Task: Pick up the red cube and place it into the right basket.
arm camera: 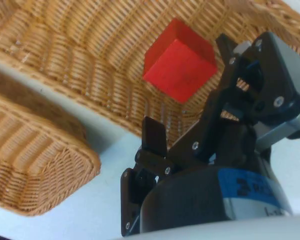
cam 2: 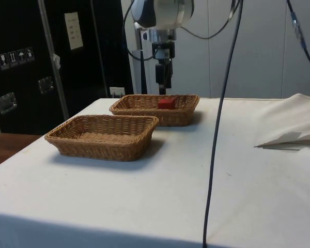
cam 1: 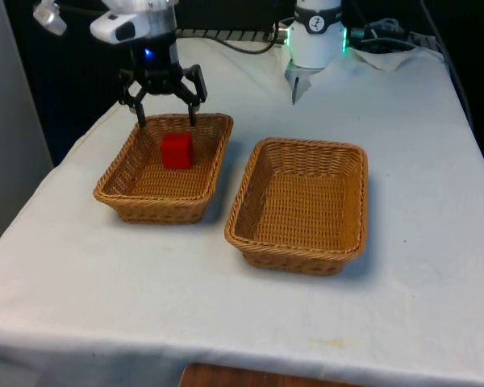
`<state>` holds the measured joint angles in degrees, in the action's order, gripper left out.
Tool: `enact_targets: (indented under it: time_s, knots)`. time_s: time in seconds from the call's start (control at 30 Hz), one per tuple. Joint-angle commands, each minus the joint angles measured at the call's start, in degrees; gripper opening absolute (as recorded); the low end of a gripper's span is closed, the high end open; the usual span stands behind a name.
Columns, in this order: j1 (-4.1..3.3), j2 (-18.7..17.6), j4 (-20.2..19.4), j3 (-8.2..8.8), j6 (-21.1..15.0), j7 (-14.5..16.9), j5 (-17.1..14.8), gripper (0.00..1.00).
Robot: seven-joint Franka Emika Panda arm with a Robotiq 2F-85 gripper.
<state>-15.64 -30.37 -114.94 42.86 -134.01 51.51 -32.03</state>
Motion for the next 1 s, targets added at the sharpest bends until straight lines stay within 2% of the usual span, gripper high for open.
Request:
enact_targets:
  time_s: [0.0, 0.03, 0.13, 0.2, 0.27, 0.3, 0.33, 0.43, 0.5, 0.53, 0.57, 0.77, 0.8, 0.83, 0.97]
  knots:
    - [-0.11, 0.4, 0.0, 0.00, 0.2, -0.1, 0.3, 1.00]
    - [-1.03, 1.0, -0.1, 0.57, 0.4, -1.0, 1.5, 1.00]
    - [-1.55, 2.3, -0.1, 0.57, 1.0, -1.8, 2.8, 1.00]
    - [-2.23, 3.8, -0.1, 0.57, 1.5, -3.0, 4.4, 1.00]
    - [-2.58, 4.8, -0.2, 0.40, 1.8, -3.8, 5.4, 1.00]
    - [-1.83, 4.7, 0.1, -0.23, 1.9, -3.2, 4.8, 1.00]
    - [-2.75, 5.3, -0.2, 0.34, 2.0, -4.2, 6.0, 1.00]
    - [-3.44, 7.2, -0.5, -0.06, 2.6, -6.0, 8.1, 1.00]
    - [-3.78, 8.0, -0.6, -0.23, 2.8, -6.6, 8.9, 1.00]
    - [-2.92, 7.4, -0.2, -0.69, 2.9, -5.7, 7.9, 1.00]
    - [-4.13, 8.8, -0.7, -0.46, 3.0, -7.3, 9.8, 1.00]
    - [-4.76, 11.2, -1.1, -1.43, 3.4, -8.9, 12.3, 1.00]
    - [-4.07, 10.8, -0.8, -1.78, 3.6, -8.2, 11.3, 1.00]
    - [-4.87, 11.6, -1.1, -1.60, 3.4, -9.2, 12.6, 1.00]
    - [-5.33, 13.3, -1.2, -2.46, 3.8, -10.4, 14.3, 1.00]
